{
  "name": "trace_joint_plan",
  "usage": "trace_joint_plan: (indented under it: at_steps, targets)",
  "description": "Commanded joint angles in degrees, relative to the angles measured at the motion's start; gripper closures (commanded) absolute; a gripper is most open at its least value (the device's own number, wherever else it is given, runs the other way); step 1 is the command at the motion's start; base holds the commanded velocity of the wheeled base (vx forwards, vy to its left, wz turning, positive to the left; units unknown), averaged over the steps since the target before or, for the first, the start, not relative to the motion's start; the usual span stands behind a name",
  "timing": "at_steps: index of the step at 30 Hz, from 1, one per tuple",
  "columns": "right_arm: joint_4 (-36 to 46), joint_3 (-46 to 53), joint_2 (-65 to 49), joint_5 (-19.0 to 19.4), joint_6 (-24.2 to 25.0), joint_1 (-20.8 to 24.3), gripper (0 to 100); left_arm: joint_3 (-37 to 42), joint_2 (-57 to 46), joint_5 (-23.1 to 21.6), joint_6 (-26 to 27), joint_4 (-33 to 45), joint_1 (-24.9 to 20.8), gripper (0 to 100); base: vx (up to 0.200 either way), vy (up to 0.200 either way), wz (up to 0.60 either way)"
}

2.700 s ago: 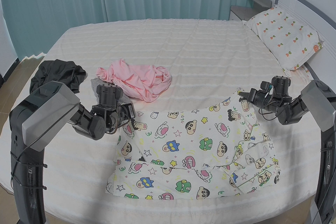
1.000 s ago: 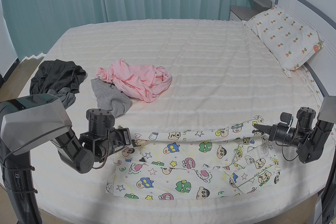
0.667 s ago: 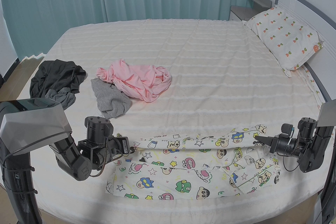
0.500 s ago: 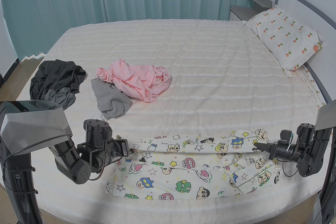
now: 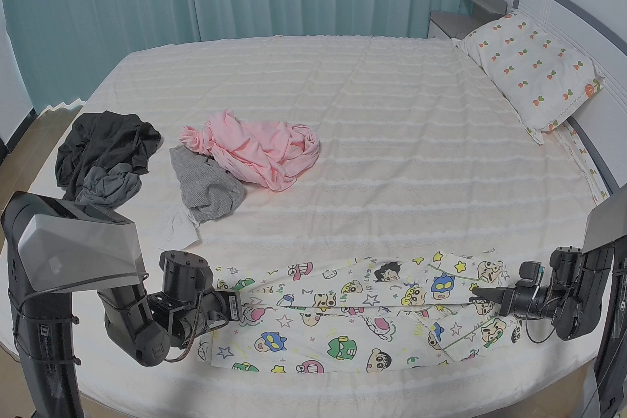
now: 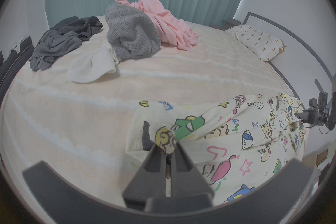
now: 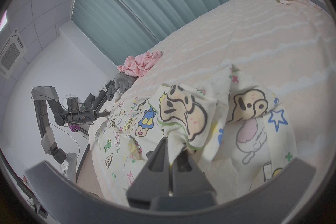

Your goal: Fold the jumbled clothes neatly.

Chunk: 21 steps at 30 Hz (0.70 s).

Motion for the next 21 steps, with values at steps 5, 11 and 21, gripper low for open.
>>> trace_joint_plan:
  at_steps: [5, 11, 21]
  targets:
    - [-0.49, 0.30, 1.56, 0.00, -0.15, -0.70, 100, 1.12, 1.39, -0.14, -0.06, 0.00, -0.14, 100, 0.000, 0.000, 0.00]
    - [-0.49, 0.83, 2.00, 0.00, -0.24, -0.78, 100, 1.29, 1.39, -0.05, -0.23, 0.00, -0.23, 0, 0.000, 0.000, 0.00]
    - [-0.58, 2.50, -2.22, -0.61, -0.15, -2.63, 0, 2.17, -0.54, 0.39, -5.33, -5.27, -0.31, 0, 0.000, 0.000, 0.00]
